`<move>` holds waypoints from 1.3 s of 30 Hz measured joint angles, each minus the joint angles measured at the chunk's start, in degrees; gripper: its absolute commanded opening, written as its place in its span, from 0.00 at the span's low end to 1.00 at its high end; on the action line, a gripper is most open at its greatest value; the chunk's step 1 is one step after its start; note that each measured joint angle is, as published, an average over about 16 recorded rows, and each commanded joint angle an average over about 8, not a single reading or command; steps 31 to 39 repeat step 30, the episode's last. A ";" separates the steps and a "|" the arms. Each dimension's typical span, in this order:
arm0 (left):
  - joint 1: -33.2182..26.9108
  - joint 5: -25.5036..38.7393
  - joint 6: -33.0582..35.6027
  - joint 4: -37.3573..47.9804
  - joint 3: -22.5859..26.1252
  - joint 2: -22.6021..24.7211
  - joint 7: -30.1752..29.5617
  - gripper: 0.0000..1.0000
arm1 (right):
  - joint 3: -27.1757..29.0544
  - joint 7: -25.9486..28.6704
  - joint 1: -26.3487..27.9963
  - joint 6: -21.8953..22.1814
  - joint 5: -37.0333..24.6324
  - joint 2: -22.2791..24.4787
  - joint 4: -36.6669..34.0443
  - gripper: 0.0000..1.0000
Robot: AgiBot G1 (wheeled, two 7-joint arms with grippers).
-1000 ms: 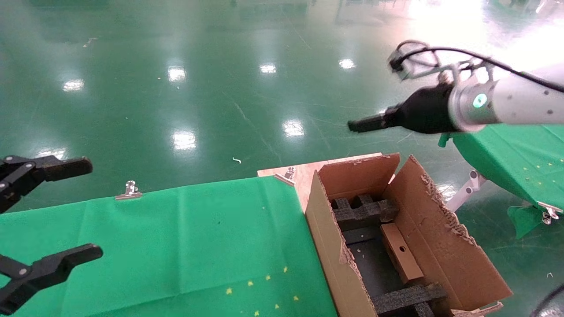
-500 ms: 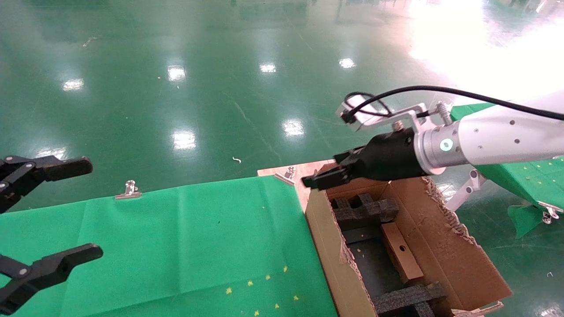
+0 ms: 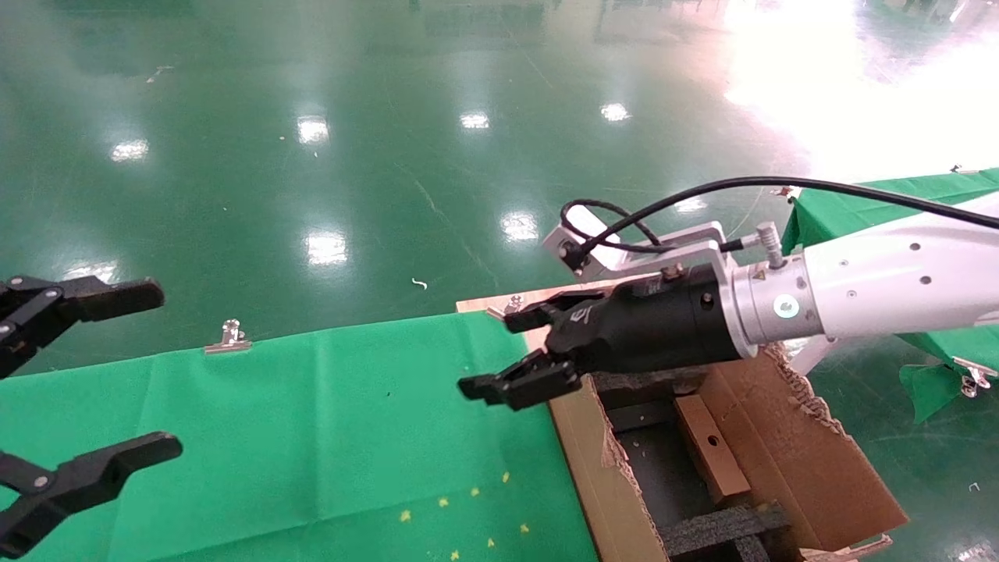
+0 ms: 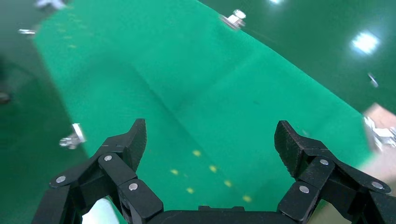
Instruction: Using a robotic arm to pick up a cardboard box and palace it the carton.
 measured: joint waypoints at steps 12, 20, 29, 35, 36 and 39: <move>0.00 0.00 0.00 0.00 0.00 0.00 0.00 1.00 | 17.74 -18.34 -12.71 -8.52 11.21 -1.12 -0.87 1.00; 0.00 0.00 0.00 0.00 0.00 0.00 0.00 1.00 | 29.21 -30.21 -20.93 -14.03 18.45 -1.84 -1.42 1.00; 0.00 -0.01 -0.01 0.01 0.00 0.00 0.00 1.00 | 36.81 -37.69 -26.36 -17.61 23.21 -2.31 -1.78 1.00; 0.00 -0.01 -0.01 0.01 0.00 0.00 0.00 1.00 | 37.35 -38.21 -26.75 -17.87 23.55 -2.35 -1.81 1.00; 0.00 -0.01 -0.01 0.01 0.00 0.00 0.00 1.00 | 37.35 -38.21 -26.75 -17.87 23.55 -2.35 -1.81 1.00; 0.00 -0.01 -0.01 0.01 0.00 0.00 0.00 1.00 | 37.35 -38.21 -26.75 -17.87 23.55 -2.35 -1.81 1.00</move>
